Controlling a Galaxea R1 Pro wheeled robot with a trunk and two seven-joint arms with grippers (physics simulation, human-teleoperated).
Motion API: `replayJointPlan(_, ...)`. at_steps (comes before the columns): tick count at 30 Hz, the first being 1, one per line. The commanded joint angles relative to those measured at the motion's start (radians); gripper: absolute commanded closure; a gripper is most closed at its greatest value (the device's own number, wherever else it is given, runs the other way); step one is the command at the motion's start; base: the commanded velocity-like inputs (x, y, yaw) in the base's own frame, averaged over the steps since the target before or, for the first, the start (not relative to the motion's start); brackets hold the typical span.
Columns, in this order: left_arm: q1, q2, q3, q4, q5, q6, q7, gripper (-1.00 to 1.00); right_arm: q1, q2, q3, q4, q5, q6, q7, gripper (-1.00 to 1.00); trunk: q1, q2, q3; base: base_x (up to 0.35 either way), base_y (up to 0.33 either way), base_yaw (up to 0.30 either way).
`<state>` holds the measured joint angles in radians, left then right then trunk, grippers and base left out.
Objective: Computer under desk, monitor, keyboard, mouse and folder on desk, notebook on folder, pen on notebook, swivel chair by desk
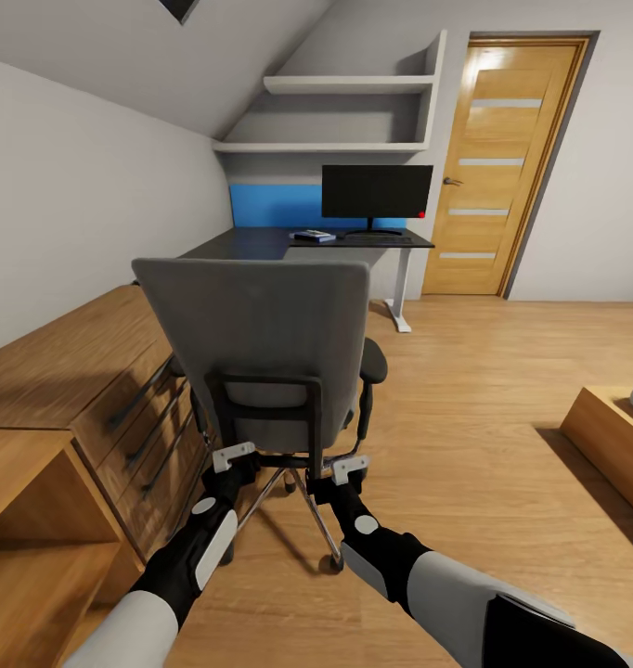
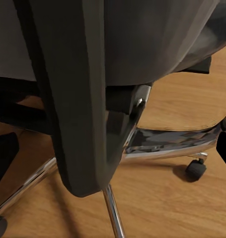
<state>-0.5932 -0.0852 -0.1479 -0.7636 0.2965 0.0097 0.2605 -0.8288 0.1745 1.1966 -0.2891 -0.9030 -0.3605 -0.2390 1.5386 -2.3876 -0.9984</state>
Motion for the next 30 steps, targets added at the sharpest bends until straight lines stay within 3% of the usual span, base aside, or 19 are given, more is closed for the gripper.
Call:
replayJointPlan(1,0.000,0.001,-0.005,-0.001,0.009,0.001,0.008,-1.00,-0.001,0.000,0.008,0.000,-0.007,-0.004,-0.006,-1.00,0.000,0.000,-0.001,0.102,0.000,0.000)
replayJointPlan(30,0.000,0.001,-0.005,-0.002,0.009,0.001,0.006,-1.00,-0.001,0.000,0.007,-0.002,-0.007,-0.003,-0.010,-1.00,0.000,0.000,0.005,0.046,0.000,-0.047)
